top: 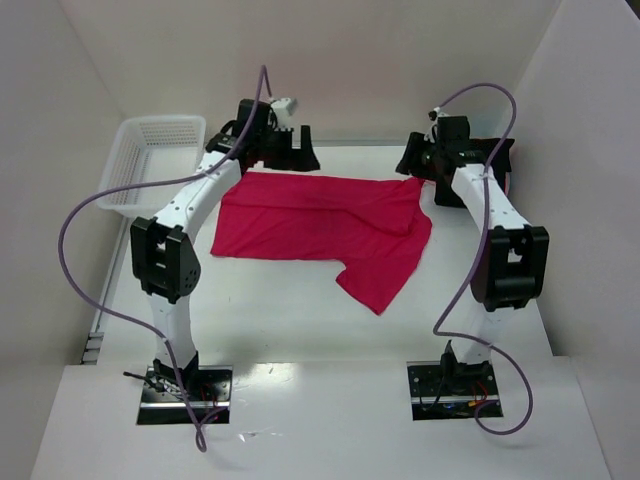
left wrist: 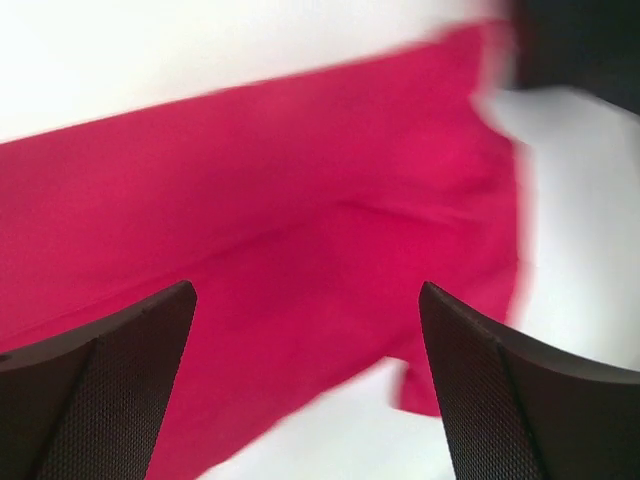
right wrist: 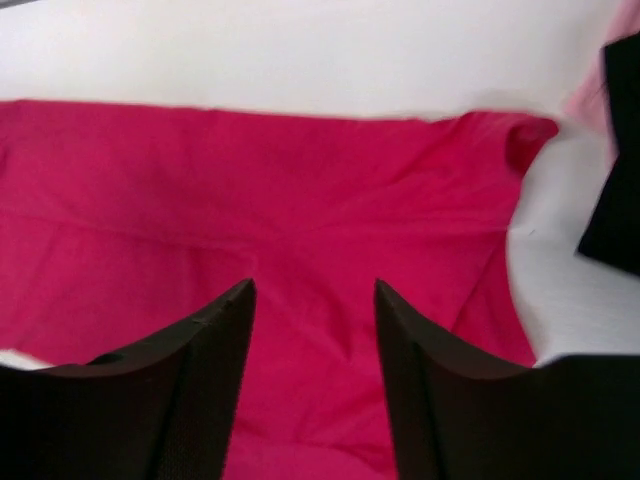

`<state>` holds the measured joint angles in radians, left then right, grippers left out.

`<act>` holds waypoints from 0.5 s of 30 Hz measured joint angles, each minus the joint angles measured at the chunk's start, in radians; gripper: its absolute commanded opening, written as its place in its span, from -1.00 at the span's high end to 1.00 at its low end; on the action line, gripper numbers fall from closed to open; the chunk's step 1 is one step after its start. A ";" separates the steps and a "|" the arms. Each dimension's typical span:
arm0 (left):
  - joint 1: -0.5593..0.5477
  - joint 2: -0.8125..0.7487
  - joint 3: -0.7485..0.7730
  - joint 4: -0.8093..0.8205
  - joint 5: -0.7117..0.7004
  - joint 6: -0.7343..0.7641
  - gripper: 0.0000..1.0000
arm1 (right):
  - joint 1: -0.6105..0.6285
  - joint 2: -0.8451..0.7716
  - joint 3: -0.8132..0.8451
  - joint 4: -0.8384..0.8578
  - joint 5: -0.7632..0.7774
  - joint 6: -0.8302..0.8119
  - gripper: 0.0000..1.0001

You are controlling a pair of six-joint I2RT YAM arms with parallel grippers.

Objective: Fold and stack the t-shirts
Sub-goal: Fold the flattened tshirt in 1/3 of the way

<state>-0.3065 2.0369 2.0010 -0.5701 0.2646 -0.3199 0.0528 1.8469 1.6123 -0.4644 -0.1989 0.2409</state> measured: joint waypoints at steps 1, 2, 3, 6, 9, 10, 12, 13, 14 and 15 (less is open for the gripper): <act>-0.021 -0.034 -0.046 0.043 0.059 -0.006 -1.00 | 0.000 -0.033 -0.041 0.021 -0.012 -0.001 -0.03; -0.042 -0.056 -0.086 0.087 0.105 -0.014 -1.00 | 0.000 -0.061 -0.080 0.032 -0.028 0.000 0.03; -0.068 -0.066 -0.122 0.125 0.143 -0.025 -1.00 | 0.000 -0.078 -0.113 0.046 -0.039 0.001 0.12; -0.141 -0.040 -0.197 0.207 0.213 -0.059 -1.00 | 0.000 -0.089 -0.199 0.061 -0.071 0.002 0.15; -0.207 0.020 -0.272 0.272 0.248 -0.106 -0.92 | 0.002 -0.083 -0.263 0.050 -0.069 0.000 0.15; -0.224 0.043 -0.293 0.290 0.256 -0.126 -0.88 | 0.002 -0.083 -0.275 0.047 -0.065 0.000 0.15; -0.244 0.077 -0.333 0.330 0.261 -0.164 -0.81 | 0.004 -0.083 -0.289 0.044 -0.056 0.000 0.15; -0.248 0.092 -0.352 0.349 0.260 -0.195 -0.77 | 0.005 -0.083 -0.292 0.045 -0.051 0.000 0.15; -0.248 0.103 -0.369 0.375 0.258 -0.224 -0.74 | 0.005 -0.084 -0.296 0.045 -0.050 0.000 0.15; -0.248 0.110 -0.385 0.404 0.253 -0.256 -0.74 | 0.006 -0.085 -0.298 0.044 -0.047 0.000 0.15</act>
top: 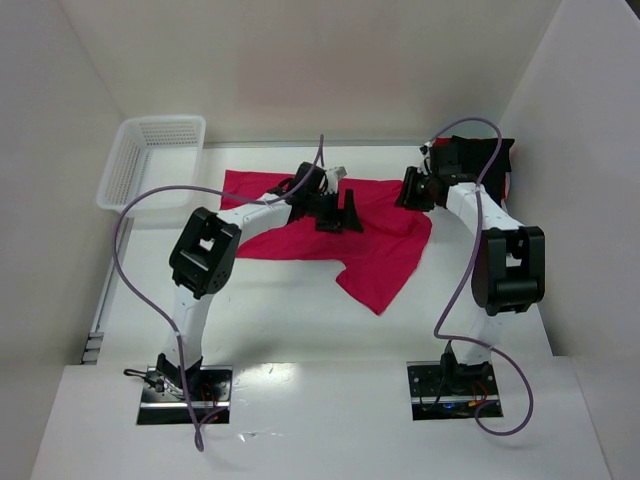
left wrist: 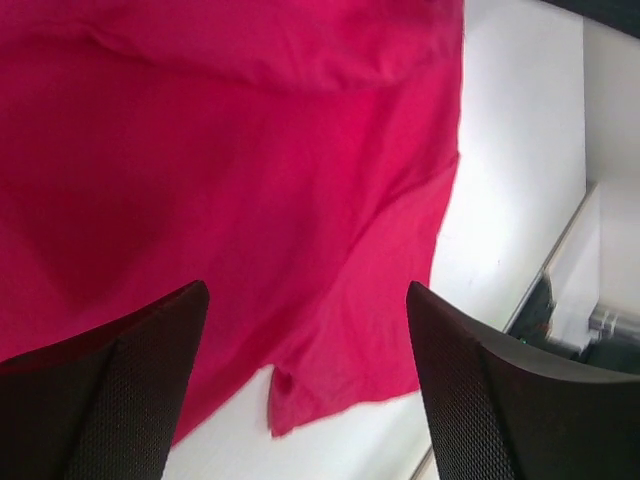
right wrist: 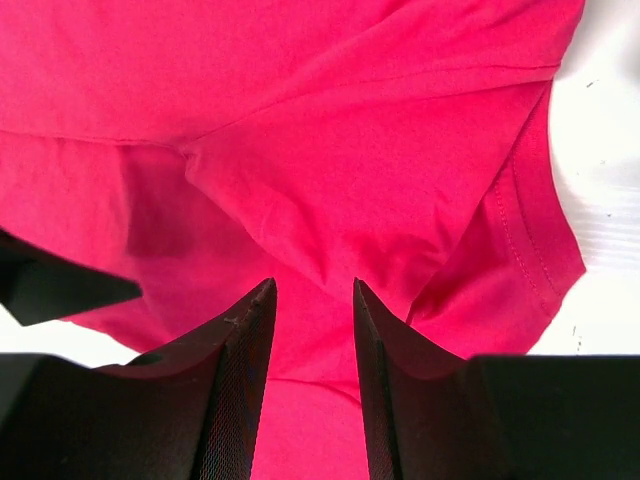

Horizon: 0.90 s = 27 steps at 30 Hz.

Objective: Fold and stack the t-shirts
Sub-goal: Fold the flattened tshirt in 1/3 of the way

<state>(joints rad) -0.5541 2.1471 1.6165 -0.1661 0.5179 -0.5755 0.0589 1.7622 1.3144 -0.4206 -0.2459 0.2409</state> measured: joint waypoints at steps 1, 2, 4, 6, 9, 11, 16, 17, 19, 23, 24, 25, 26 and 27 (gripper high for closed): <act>0.001 0.005 -0.012 0.029 -0.008 -0.027 -0.70 | 0.002 -0.001 -0.005 0.002 0.002 0.000 0.15; 0.000 0.010 -0.019 0.058 -0.017 -0.055 -0.67 | 0.004 -0.006 -0.014 0.004 0.004 0.000 0.15; 0.000 0.022 -0.019 0.123 -0.035 -0.114 -0.63 | 0.013 -0.018 -0.036 0.002 0.008 0.000 0.15; -0.003 0.039 -0.011 0.190 -0.046 -0.166 -0.59 | 0.023 -0.023 -0.052 -0.002 0.021 0.000 0.15; -0.014 0.084 0.012 0.280 -0.052 -0.230 -0.59 | 0.032 -0.023 -0.067 -0.011 0.050 0.005 0.00; -0.024 0.122 0.038 0.313 -0.055 -0.268 -0.59 | 0.033 -0.023 -0.076 -0.019 0.079 0.009 -0.02; -0.044 0.181 0.077 0.319 -0.087 -0.312 -0.59 | 0.033 -0.025 -0.091 -0.045 0.150 0.023 -0.11; -0.047 0.184 0.080 0.315 -0.094 -0.318 -0.59 | 0.033 -0.027 -0.094 -0.046 0.159 0.024 -0.13; -0.051 0.189 0.086 0.308 -0.112 -0.323 -0.59 | 0.033 -0.027 -0.098 -0.051 0.173 0.030 -0.19; -0.052 0.190 0.088 0.311 -0.139 -0.327 -0.59 | 0.033 -0.032 -0.114 -0.053 0.186 0.032 -0.24; -0.052 0.191 0.088 0.316 -0.143 -0.334 -0.59 | 0.033 -0.032 -0.120 -0.052 0.187 0.034 -0.27; -0.052 0.193 0.088 0.318 -0.148 -0.342 -0.59 | 0.033 -0.032 -0.125 -0.051 0.188 0.035 -0.27; -0.054 0.195 0.089 0.320 -0.150 -0.346 -0.59 | 0.033 -0.032 -0.131 -0.051 0.187 0.035 -0.30; -0.055 0.199 0.092 0.321 -0.153 -0.348 -0.59 | 0.033 -0.032 -0.137 -0.051 0.187 0.035 -0.30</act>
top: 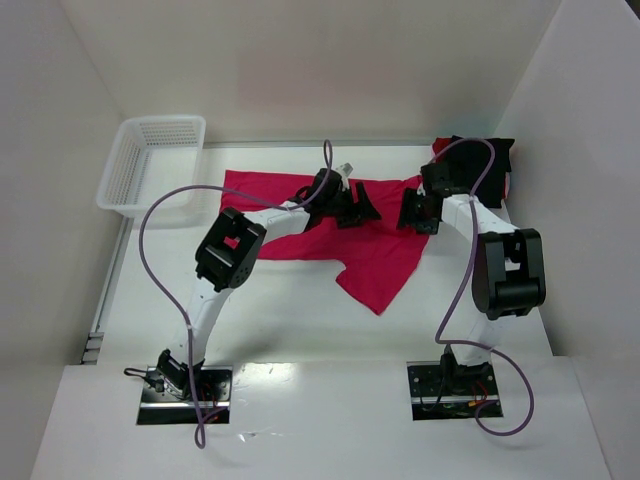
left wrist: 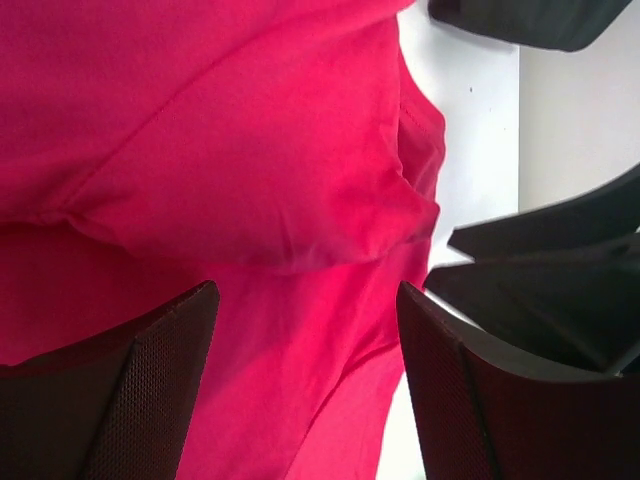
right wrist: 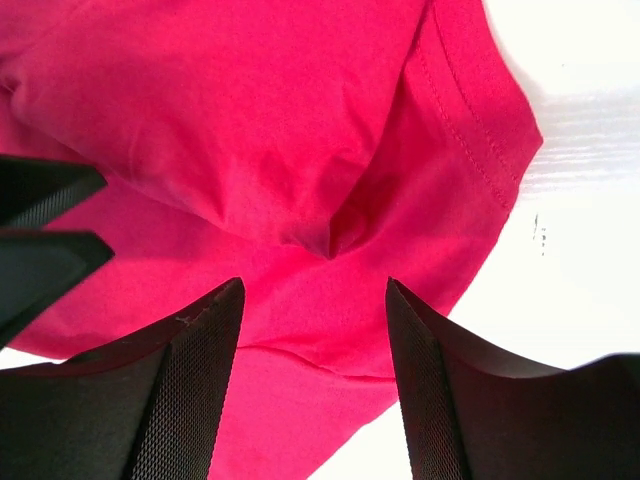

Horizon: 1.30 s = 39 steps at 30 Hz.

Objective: Fold and stack the t-shirts
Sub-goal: Fold the flattened tshirt in 1/3 of the way

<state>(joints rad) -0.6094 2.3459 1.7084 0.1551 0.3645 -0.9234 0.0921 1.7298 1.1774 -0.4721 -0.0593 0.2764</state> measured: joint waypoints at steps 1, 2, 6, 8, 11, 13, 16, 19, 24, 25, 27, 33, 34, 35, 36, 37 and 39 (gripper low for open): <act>0.000 0.007 0.005 0.005 -0.002 0.000 -0.59 | 0.000 0.000 -0.004 0.000 0.000 0.000 -0.30; -0.001 0.013 0.011 0.007 -0.003 -0.001 -0.59 | 0.000 0.000 -0.007 -0.001 -0.002 0.000 -0.30; -0.004 0.033 0.016 0.014 -0.005 -0.004 -0.59 | 0.000 0.001 -0.008 0.002 -0.005 0.000 -0.30; -0.005 0.034 0.018 0.019 -0.007 -0.005 -0.59 | 0.000 0.001 -0.008 0.007 -0.005 0.000 -0.30; -0.005 0.034 0.018 0.023 -0.009 -0.005 -0.59 | 0.000 0.002 -0.008 0.017 -0.006 0.000 -0.28; -0.005 0.034 0.018 0.023 -0.009 -0.005 -0.59 | 0.000 0.005 -0.008 0.024 -0.006 0.000 -0.24; -0.005 0.034 0.018 0.024 -0.009 -0.005 -0.59 | 0.000 0.027 -0.007 0.040 -0.009 0.001 -0.20; -0.004 0.034 0.018 0.024 -0.008 -0.005 -0.59 | 0.000 0.061 -0.007 0.052 -0.015 0.003 -0.17; 0.002 0.034 0.018 0.024 -0.005 -0.005 -0.59 | 0.000 0.085 -0.007 0.066 -0.016 0.006 0.05; 0.003 0.034 0.018 0.024 -0.003 -0.005 -0.59 | 0.000 0.086 -0.007 0.069 -0.016 0.007 0.05; 0.005 0.034 0.018 0.024 -0.002 -0.004 -0.59 | 0.000 0.087 -0.007 0.076 -0.016 0.011 0.07; 0.011 0.034 0.018 0.024 0.005 -0.004 -0.59 | 0.000 0.087 -0.007 0.105 -0.016 0.021 -0.04; 0.014 0.034 0.018 0.024 0.006 -0.003 -0.59 | 0.000 0.087 -0.007 0.109 -0.016 0.022 -0.11; 0.017 0.034 0.018 0.024 0.007 -0.003 -0.59 | 0.000 0.087 -0.007 0.114 -0.016 0.022 -0.11; 0.019 0.034 0.018 0.023 0.007 -0.003 -0.59 | 0.000 0.087 -0.007 0.117 -0.015 0.022 -0.11; 0.019 0.034 0.018 0.023 0.008 -0.002 -0.59 | 0.000 0.087 -0.007 0.119 -0.014 0.021 -0.13; 0.020 0.034 0.018 0.023 0.011 0.000 -0.59 | 0.000 0.087 -0.007 0.121 -0.012 0.019 -0.13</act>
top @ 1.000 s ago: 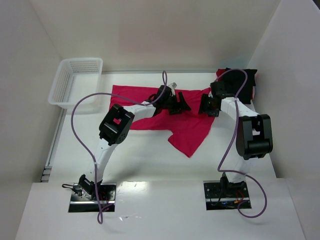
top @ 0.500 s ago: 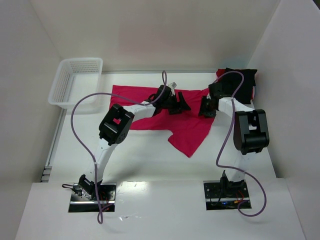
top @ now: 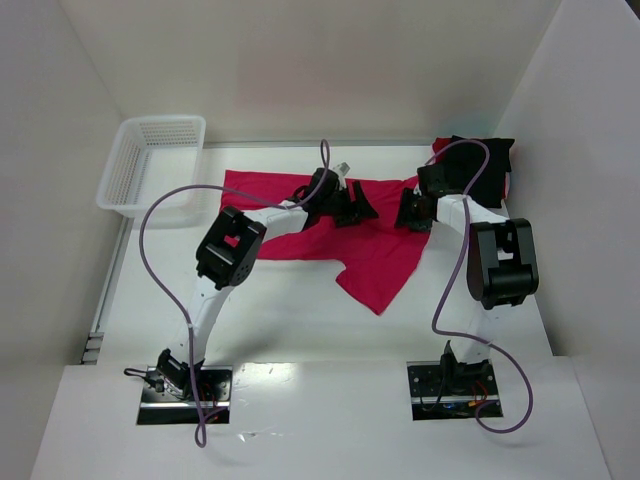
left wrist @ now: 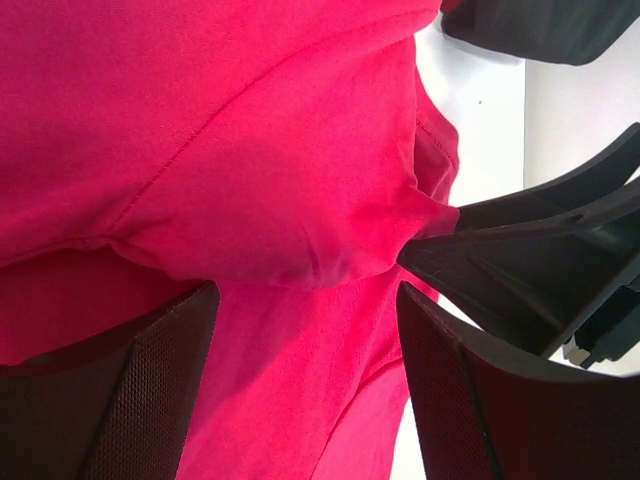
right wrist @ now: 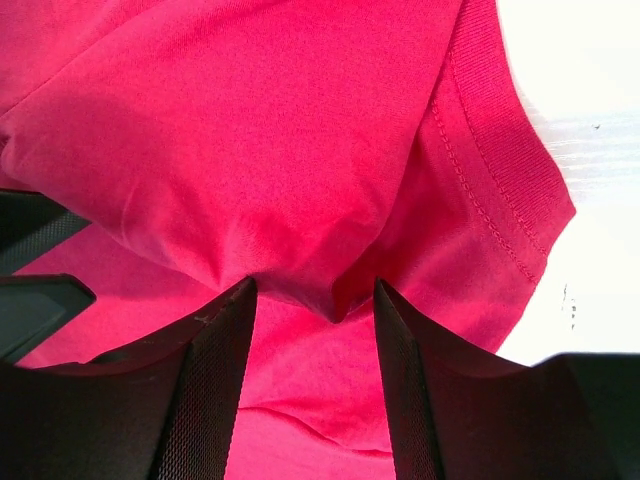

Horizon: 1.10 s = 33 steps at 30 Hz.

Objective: Fold and stack the t-shirts
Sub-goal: Fold the flattened tshirt in 1/3 of the way

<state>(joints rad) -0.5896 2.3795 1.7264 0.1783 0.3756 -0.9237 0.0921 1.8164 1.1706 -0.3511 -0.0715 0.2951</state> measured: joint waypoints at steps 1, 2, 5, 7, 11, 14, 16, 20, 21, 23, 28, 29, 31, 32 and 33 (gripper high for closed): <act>0.000 0.000 0.000 0.000 0.001 0.000 -0.59 | 0.000 0.000 0.000 0.000 0.001 -0.001 -0.13; 0.002 0.000 0.000 0.000 0.002 0.000 -0.59 | 0.000 0.000 0.000 0.000 0.002 -0.002 -0.13; 0.004 0.000 0.000 0.000 0.008 0.000 -0.59 | 0.000 0.000 0.001 0.000 0.001 -0.005 -0.05; 0.004 0.000 0.000 0.001 0.011 0.000 -0.59 | 0.000 0.003 0.002 0.001 0.001 -0.008 0.14; 0.004 0.000 0.000 0.001 0.015 0.000 -0.59 | 0.000 0.016 0.002 0.010 -0.008 -0.012 0.55; 0.007 0.000 0.000 0.001 0.015 0.000 -0.59 | 0.000 0.028 0.002 0.022 -0.024 -0.008 0.71; 0.009 0.000 0.000 0.000 0.014 0.000 -0.59 | 0.000 0.034 0.008 0.022 -0.037 -0.001 0.78; 0.010 0.000 0.000 -0.008 0.007 0.005 -0.59 | -0.016 0.039 0.030 0.022 -0.086 0.025 0.78; 0.010 0.000 0.000 -0.011 0.003 0.006 -0.59 | -0.027 0.039 0.036 0.023 -0.106 0.036 0.78; 0.011 0.000 0.000 -0.014 -0.002 0.008 -0.66 | -0.061 0.039 0.044 0.024 -0.151 0.060 0.78; 0.010 -0.002 0.000 -0.004 0.005 0.010 -0.89 | -0.175 0.037 0.058 0.023 -0.261 0.129 0.78; 0.010 -0.002 0.000 0.001 0.011 0.011 -0.91 | -0.193 0.037 0.059 0.023 -0.280 0.140 0.78; 0.011 -0.002 0.000 0.010 0.023 0.010 -0.91 | -0.213 0.037 0.060 0.023 -0.317 0.164 0.78; 0.011 -0.002 0.000 0.010 0.026 0.008 -0.93 | -0.218 0.037 0.060 0.023 -0.338 0.175 0.78; 0.011 -0.002 0.000 0.012 0.030 0.008 -0.93 | -0.219 0.037 0.060 0.024 -0.359 0.186 0.78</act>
<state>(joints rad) -0.5789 2.3775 1.7260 0.1902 0.4053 -0.9157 -0.1272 1.8534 1.2304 -0.3275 -0.4309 0.4808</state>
